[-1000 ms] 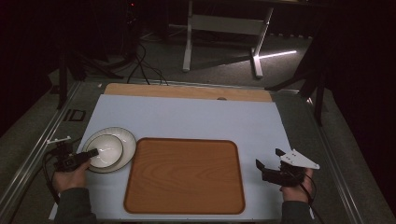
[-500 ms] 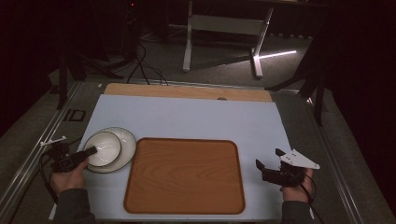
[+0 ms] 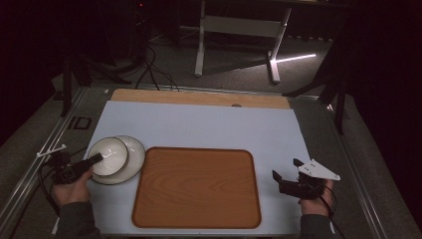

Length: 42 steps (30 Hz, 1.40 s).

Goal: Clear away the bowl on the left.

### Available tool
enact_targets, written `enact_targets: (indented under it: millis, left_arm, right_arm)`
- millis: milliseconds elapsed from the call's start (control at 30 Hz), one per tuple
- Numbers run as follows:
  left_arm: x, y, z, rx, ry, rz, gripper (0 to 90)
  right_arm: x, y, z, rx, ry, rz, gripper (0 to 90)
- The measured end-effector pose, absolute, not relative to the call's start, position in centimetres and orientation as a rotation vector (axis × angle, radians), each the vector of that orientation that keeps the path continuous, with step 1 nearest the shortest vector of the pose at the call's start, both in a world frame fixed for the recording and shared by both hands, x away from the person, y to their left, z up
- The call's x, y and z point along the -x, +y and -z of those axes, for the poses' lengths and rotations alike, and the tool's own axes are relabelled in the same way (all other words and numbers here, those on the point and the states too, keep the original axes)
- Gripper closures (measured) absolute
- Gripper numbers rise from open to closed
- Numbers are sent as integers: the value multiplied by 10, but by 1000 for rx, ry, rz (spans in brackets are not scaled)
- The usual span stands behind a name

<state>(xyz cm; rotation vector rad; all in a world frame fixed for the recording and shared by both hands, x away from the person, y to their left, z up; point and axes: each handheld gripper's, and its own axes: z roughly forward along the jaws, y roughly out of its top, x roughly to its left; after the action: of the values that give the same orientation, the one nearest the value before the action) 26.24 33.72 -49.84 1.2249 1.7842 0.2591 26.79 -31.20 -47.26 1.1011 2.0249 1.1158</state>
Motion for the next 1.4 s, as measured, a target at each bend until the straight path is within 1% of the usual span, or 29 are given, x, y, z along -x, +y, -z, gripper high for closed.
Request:
enact_targets:
  millis: [767,1400]
  left_arm:
    - [-259,321,479,-1251,1700,-283,803]
    - [-261,294,467,-1312,1633,-286,803]
  right_arm:
    - [-267,-312,472,-1093,2024,-1121,133]
    - [-267,-313,472,-1094,2022,-1124,133]
